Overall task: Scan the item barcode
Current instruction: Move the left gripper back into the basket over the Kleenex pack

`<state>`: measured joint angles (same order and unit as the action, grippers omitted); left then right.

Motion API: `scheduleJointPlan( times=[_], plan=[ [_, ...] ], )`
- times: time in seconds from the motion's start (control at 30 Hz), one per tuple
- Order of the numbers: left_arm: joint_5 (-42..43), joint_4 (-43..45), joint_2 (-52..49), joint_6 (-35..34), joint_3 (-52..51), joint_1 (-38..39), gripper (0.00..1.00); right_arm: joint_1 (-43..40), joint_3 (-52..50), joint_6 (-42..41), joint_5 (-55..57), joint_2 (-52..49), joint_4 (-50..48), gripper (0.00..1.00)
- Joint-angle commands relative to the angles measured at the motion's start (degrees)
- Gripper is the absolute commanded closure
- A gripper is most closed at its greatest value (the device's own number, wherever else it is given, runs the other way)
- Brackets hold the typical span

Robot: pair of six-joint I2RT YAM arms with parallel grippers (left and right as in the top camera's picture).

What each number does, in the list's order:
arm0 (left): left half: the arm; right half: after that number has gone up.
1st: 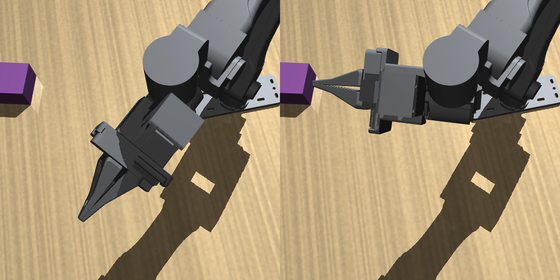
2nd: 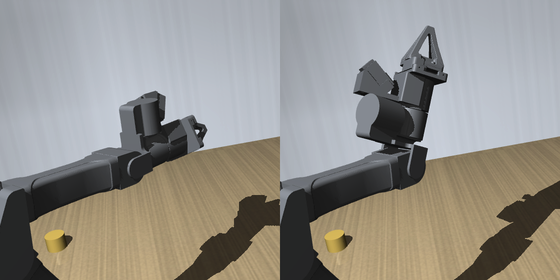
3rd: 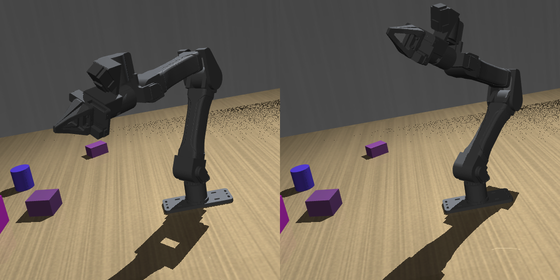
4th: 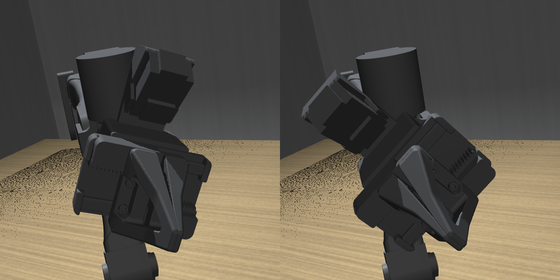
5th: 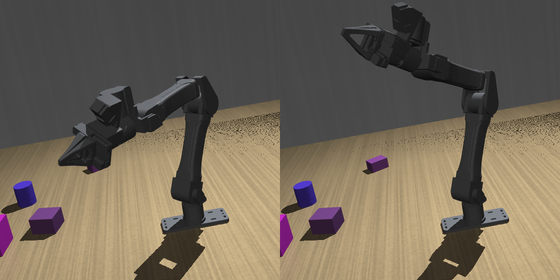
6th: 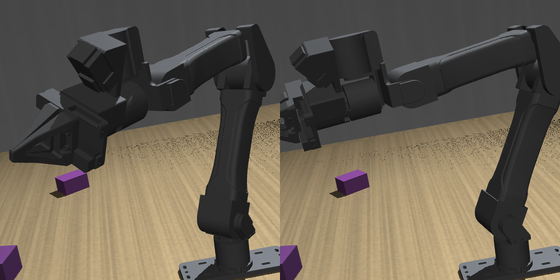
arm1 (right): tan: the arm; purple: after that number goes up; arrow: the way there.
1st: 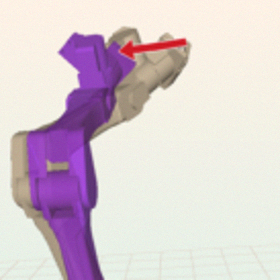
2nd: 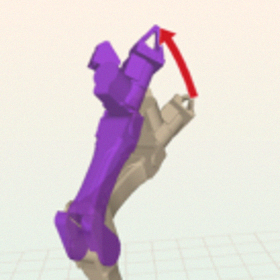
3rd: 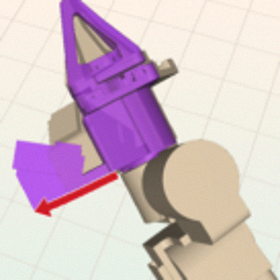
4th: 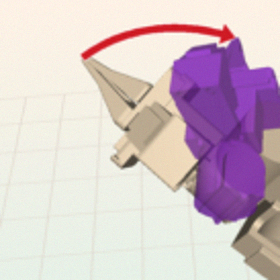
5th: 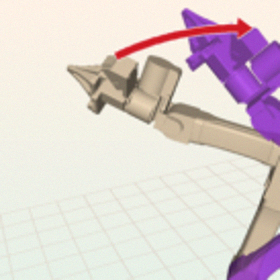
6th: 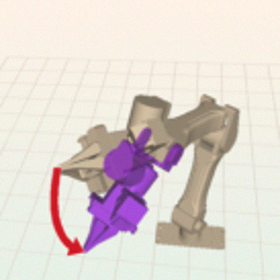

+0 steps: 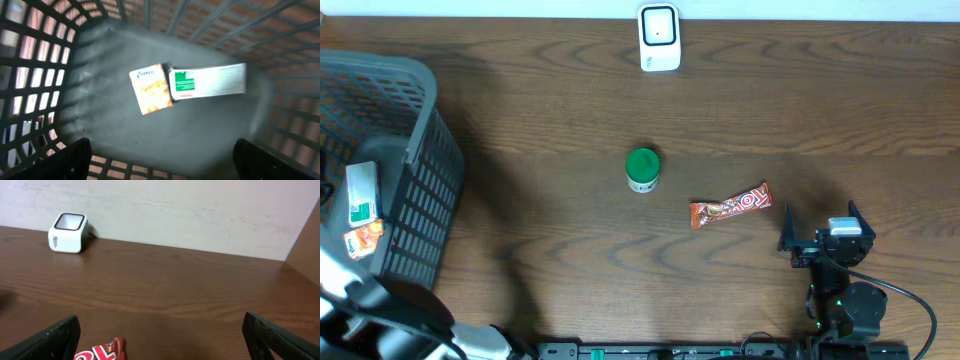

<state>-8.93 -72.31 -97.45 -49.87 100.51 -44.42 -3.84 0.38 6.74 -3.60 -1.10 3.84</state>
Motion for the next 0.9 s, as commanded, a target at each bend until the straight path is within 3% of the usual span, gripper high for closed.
scheduleJointPlan(
  times=[0.0,0.17,0.3,0.57,0.87],
  plan=[
    [0.3,-0.5,-3.3,-0.9,-1.3,-0.2,0.09,0.5,-0.1,0.6,0.1,0.1,0.2,0.01],
    [-2.2,0.4,-7.1,-0.7,-4.3,-0.1,0.09,0.5,-0.1,0.6,0.1,0.1,0.2,0.01],
    [-3.8,4.1,-8.4,4.0,-7.1,-0.2,0.09,0.5,-0.1,0.6,0.1,0.1,0.2,0.01],
    [-3.5,8.4,-10.0,-0.4,-12.1,-0.1,0.09,0.5,-0.1,0.6,0.1,0.1,0.2,0.01],
    [-3.5,18.4,-10.0,-0.4,-21.9,-0.1,0.09,0.5,-0.1,0.6,0.1,0.1,0.2,0.01]
  ],
)
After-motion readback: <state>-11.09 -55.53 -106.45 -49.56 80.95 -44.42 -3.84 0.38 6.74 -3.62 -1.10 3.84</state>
